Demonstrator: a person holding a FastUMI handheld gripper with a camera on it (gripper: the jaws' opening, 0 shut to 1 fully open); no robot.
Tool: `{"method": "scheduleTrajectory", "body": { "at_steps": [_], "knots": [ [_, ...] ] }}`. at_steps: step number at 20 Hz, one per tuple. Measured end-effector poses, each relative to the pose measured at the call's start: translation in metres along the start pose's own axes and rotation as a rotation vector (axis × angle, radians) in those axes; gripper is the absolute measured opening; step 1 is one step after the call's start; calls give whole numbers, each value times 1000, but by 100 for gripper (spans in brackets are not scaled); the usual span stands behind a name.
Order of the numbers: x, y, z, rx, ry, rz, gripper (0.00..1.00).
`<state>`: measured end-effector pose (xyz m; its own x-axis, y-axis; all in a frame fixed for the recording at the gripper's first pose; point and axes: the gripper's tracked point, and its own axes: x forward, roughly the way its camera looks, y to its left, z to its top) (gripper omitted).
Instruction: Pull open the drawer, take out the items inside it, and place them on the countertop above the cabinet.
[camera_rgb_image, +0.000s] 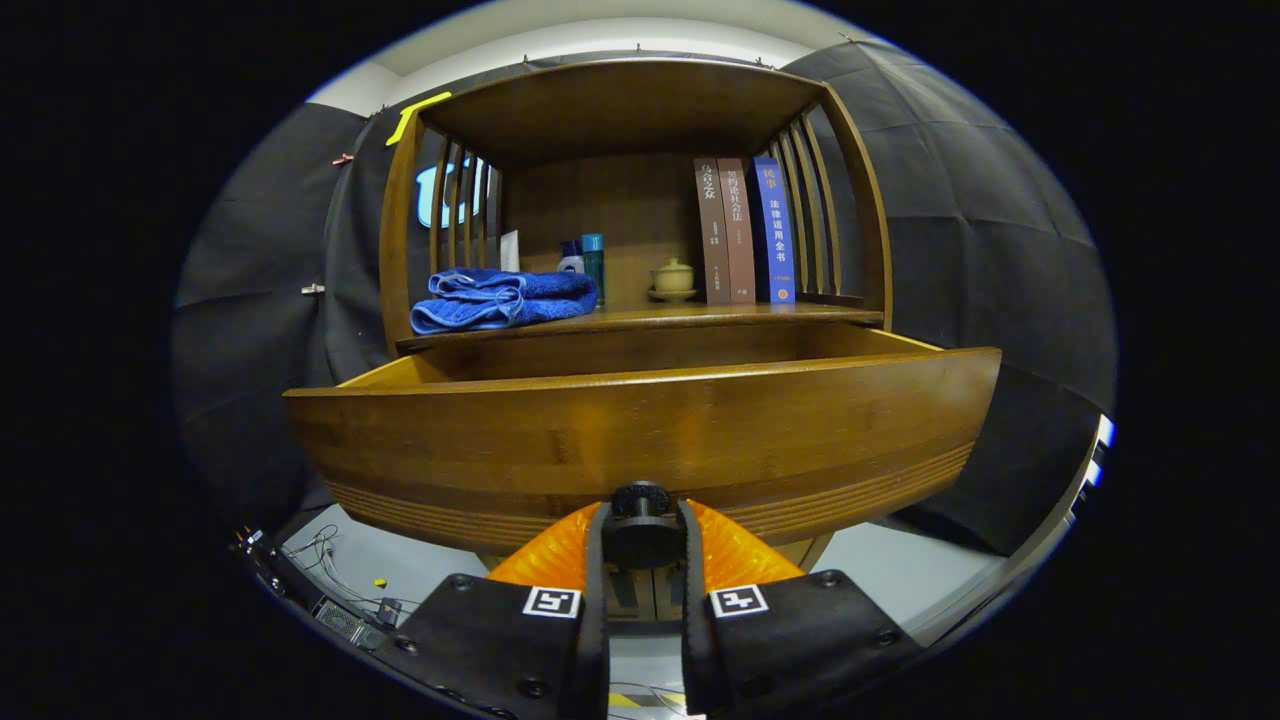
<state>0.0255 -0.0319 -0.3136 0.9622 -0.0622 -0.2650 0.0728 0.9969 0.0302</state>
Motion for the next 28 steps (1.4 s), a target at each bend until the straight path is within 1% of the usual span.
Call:
{"method": "scheduleTrajectory", "body": {
  "at_steps": [5, 6, 8, 10, 11, 13, 14, 16, 17, 19, 22, 24, 26, 28],
  "knots": [
    [1, -1, 0, -39, 1, -4, 33],
    [-1, 0, -1, -45, 11, -1, 44],
    [-4, 6, -3, -32, 36, 40, 67],
    [-12, -6, -1, -49, 84, 13, 89],
    [-25, -9, 6, -57, 94, 5, 100],
    [-36, -11, 33, -37, 81, 11, 100],
    [-40, -16, 53, -27, 67, 8, 100],
    [-45, -14, 94, -12, 36, 32, 99],
    [-44, -13, 111, -8, 45, 39, 99],
    [-31, -14, 132, -15, 120, 49, 99],
    [7, -12, 141, -26, 296, 48, 99],
    [39, -7, 145, -43, 367, 62, 99],
    [66, -5, 137, -85, 458, 62, 99],
    [99, -6, 124, -135, 515, 40, 99]
  ]
}}
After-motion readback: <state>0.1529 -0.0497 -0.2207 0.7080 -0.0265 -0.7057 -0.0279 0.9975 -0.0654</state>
